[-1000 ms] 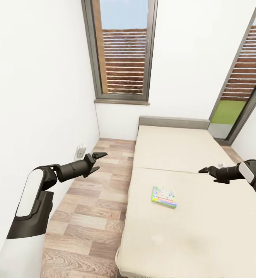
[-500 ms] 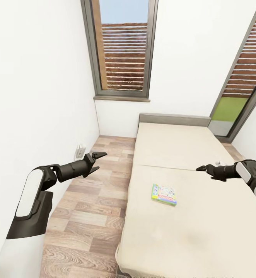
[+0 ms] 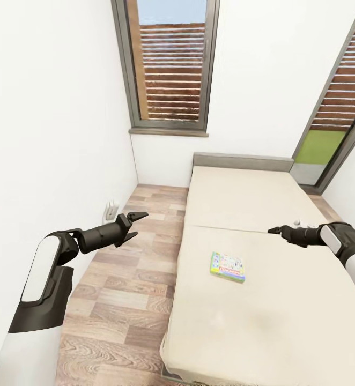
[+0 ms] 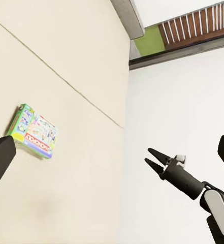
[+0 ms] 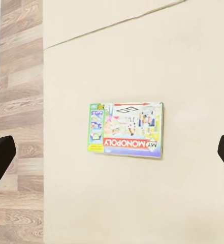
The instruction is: Put all the toys in the child's room - the three board games (two on the bed and one on the table), the two jigsaw puzzles on the table, and the tennis ball on the table - inside the toy box on the table in the child's room.
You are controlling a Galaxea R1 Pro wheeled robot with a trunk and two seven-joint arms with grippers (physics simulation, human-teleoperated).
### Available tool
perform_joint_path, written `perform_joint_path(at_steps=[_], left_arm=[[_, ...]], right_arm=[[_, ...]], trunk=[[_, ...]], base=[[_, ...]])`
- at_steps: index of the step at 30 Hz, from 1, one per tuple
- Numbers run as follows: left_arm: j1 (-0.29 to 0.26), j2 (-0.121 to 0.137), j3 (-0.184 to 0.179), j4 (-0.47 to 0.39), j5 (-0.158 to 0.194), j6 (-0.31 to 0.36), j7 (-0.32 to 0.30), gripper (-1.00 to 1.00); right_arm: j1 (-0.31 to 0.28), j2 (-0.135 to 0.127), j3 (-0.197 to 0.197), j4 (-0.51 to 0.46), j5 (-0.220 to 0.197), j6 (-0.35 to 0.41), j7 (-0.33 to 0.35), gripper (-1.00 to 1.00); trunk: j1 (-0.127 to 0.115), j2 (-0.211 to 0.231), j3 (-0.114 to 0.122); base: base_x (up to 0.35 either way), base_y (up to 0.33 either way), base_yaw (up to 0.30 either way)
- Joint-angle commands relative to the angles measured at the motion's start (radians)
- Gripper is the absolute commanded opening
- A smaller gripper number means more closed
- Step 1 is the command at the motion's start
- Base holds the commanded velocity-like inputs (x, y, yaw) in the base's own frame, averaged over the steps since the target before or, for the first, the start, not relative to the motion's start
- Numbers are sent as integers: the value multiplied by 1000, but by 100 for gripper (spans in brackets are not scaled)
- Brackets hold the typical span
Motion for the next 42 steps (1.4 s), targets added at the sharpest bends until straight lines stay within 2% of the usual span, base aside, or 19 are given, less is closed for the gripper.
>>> perform_joint_path(at_steps=[1,10,14,17,23,42], left_arm=[[-1,0,1,-1,10,2,10,100],[1,0,0,1,9,2,11,100],[2,0,-1,1,9,2,11,100],[2,0,-1,2,9,2,11,100],[3,1,0,3,14,4,9,100],[4,2,1,2,27,7,8,100]], right_arm=[[-1,0,0,-1,-1,5,2,100],[-14,12,0,-1,-2,-7,-8,100],[-37,23,0,-4,-1,38,-14,100],[-66,29,0,-4,0,102,-20,100],[-91,35,0,-6,0,163,-42,100],[-113,41,-1,-11,-4,222,-67,100]], trunk=[[0,-1,-3],[0,-1,-18],[0,-1,-24],[0,-1,-29],[0,-1,-39],[0,-1,-70]], base=[[0,0,0],[0,0,0],[0,0,0],[0,0,0],[0,0,0],[0,0,0]])
